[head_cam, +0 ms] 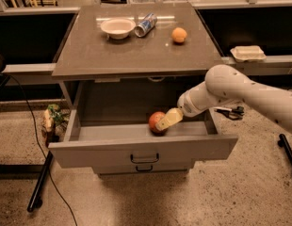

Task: Pick apple from top drawer and place on counter

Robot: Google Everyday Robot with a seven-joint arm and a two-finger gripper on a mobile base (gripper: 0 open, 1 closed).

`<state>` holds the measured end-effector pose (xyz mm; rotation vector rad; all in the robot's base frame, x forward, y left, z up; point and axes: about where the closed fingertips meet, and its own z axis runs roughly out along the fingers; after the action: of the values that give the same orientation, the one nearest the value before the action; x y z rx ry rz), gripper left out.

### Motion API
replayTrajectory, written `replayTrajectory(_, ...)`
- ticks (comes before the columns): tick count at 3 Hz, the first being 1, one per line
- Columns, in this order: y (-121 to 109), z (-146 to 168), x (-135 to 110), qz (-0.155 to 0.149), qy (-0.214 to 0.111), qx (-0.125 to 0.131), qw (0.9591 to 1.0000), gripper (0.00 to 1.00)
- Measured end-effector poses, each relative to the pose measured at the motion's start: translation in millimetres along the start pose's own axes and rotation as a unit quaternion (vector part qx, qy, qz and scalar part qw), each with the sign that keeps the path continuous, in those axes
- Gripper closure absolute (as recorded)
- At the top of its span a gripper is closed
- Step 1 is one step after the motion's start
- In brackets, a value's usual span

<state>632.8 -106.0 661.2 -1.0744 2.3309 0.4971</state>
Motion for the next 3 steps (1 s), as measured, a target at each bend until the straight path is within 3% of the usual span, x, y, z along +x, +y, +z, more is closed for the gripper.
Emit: replayTrajectory(3,26.7,44.7,-9.8,0.003,0.012,-0.005,0.9999,0.0)
